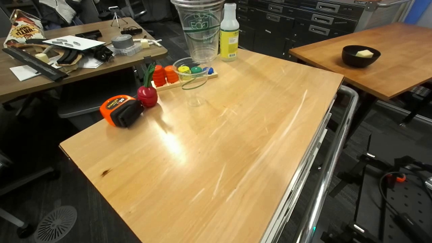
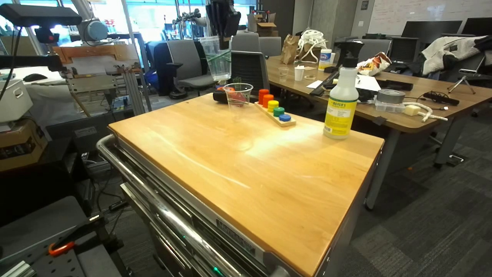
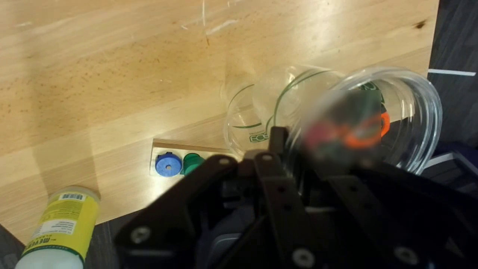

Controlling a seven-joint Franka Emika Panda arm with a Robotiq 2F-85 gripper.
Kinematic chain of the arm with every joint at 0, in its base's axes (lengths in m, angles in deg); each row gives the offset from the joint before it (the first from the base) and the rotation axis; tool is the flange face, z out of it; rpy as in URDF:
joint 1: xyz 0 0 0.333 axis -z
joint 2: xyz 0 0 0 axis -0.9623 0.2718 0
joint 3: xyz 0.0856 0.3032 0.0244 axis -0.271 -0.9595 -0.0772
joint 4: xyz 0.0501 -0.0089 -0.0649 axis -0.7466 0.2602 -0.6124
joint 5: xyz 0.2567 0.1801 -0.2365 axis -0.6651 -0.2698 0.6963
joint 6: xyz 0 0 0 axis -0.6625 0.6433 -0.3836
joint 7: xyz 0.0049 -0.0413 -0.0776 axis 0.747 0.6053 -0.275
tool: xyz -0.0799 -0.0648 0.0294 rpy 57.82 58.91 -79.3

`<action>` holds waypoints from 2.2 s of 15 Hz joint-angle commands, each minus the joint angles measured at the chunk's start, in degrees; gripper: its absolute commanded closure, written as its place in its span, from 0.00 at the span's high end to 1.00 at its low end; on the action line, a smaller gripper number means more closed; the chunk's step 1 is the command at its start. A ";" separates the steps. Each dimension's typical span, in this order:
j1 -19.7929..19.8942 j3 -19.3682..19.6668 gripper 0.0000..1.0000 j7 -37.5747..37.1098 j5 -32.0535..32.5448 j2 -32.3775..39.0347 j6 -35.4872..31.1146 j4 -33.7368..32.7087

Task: Stack the three cups

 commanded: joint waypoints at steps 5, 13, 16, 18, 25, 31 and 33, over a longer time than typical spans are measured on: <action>-0.94 0.21 0.02 -3.24 1.31 11.02 -3.65 -10.92; -1.90 0.79 0.02 -2.72 6.60 12.26 -1.76 -12.08; -1.56 0.82 0.02 -2.19 6.23 11.91 -1.40 -10.82; -1.18 0.78 0.02 -1.85 4.61 12.27 -1.43 -9.98; -0.43 0.85 0.33 -1.40 0.05 13.09 -3.46 -7.18; -0.95 1.53 0.77 -2.33 2.94 12.15 -4.86 -6.50; -1.38 1.93 0.92 -2.99 5.96 12.02 -4.28 -6.41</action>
